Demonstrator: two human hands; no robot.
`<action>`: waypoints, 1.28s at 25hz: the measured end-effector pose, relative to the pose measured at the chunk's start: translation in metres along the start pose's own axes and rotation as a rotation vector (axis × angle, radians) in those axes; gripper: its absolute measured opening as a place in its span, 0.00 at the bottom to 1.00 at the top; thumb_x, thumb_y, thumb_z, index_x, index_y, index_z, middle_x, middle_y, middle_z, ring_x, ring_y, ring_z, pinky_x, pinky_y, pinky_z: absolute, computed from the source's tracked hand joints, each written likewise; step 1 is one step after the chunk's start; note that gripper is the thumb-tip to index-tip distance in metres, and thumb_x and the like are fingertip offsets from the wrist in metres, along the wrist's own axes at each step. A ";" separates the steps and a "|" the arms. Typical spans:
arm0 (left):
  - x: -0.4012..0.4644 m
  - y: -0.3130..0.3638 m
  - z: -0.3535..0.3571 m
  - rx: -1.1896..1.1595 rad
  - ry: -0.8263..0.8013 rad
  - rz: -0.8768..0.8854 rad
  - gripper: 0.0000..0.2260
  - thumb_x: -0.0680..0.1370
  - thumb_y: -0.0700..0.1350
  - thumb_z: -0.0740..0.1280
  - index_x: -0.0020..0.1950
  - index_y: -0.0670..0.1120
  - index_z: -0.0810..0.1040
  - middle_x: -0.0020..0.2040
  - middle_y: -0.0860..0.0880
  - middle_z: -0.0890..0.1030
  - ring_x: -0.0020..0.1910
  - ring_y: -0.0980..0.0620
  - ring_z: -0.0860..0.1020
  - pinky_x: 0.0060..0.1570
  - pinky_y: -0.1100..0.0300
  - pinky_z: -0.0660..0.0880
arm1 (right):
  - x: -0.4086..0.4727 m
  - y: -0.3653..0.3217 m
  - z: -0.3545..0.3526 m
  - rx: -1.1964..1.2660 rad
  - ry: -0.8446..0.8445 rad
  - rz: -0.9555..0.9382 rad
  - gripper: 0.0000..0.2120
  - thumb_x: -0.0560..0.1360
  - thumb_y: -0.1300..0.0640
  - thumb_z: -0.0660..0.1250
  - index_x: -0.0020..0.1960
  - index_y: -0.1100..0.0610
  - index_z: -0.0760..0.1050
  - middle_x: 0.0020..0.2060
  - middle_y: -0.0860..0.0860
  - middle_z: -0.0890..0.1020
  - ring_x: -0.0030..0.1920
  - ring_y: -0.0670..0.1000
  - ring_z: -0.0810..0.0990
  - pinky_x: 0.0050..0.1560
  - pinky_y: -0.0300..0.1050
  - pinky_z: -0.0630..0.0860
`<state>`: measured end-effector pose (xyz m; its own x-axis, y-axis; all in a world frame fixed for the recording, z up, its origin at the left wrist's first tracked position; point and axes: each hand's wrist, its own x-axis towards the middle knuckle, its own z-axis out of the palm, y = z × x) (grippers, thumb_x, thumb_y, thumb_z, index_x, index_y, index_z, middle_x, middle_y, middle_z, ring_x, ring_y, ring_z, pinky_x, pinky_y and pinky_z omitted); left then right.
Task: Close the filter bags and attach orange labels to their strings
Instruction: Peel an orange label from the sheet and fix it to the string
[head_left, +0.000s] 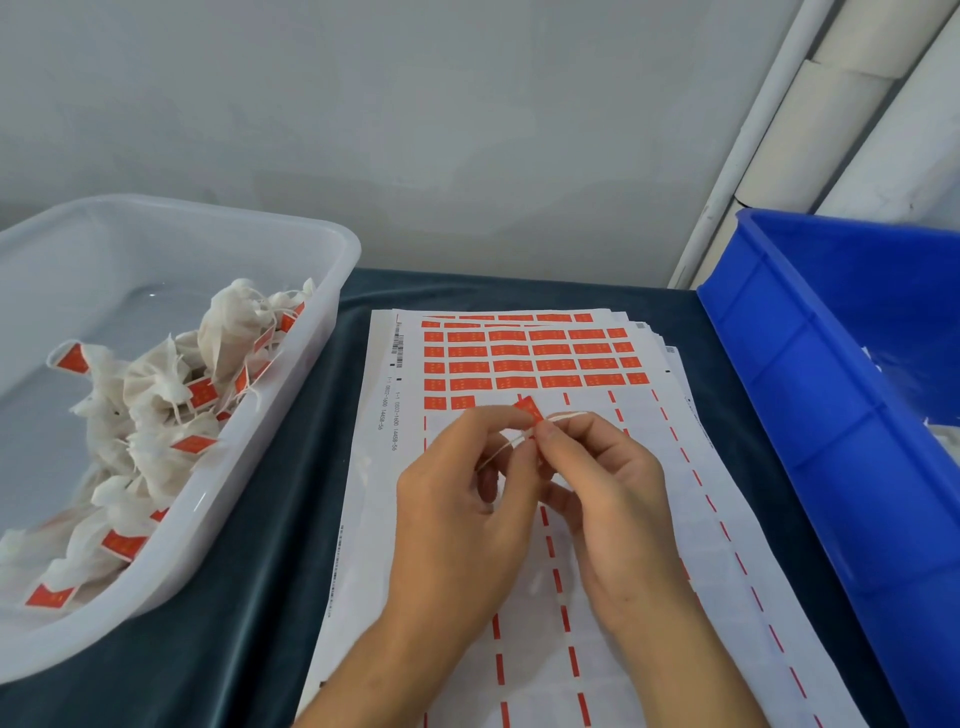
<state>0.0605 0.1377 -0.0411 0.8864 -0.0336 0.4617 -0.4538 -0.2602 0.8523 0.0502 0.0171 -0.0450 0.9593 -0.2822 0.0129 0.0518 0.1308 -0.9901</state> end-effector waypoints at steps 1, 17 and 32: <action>0.001 0.000 0.000 -0.013 0.006 -0.020 0.06 0.82 0.46 0.71 0.56 0.57 0.81 0.43 0.60 0.83 0.42 0.50 0.84 0.38 0.64 0.79 | 0.000 0.000 0.000 -0.009 -0.011 -0.008 0.09 0.82 0.57 0.67 0.48 0.50 0.86 0.44 0.52 0.87 0.49 0.54 0.87 0.46 0.42 0.84; 0.010 -0.011 -0.003 -0.183 0.048 -0.334 0.05 0.81 0.47 0.72 0.49 0.59 0.84 0.36 0.50 0.83 0.34 0.47 0.83 0.35 0.50 0.83 | -0.003 -0.003 0.004 -0.302 0.025 -0.209 0.15 0.77 0.53 0.74 0.61 0.40 0.78 0.49 0.39 0.84 0.54 0.42 0.83 0.48 0.34 0.82; 0.013 -0.017 -0.002 -0.491 -0.081 -0.563 0.09 0.82 0.52 0.70 0.52 0.50 0.87 0.44 0.46 0.85 0.39 0.52 0.79 0.45 0.58 0.81 | 0.000 -0.001 0.000 -0.162 -0.027 -0.117 0.10 0.78 0.52 0.74 0.57 0.43 0.82 0.50 0.40 0.87 0.54 0.46 0.86 0.52 0.46 0.85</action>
<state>0.0798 0.1441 -0.0489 0.9919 -0.0988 -0.0798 0.0984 0.2004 0.9748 0.0502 0.0170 -0.0444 0.9566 -0.2605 0.1307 0.1201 -0.0562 -0.9912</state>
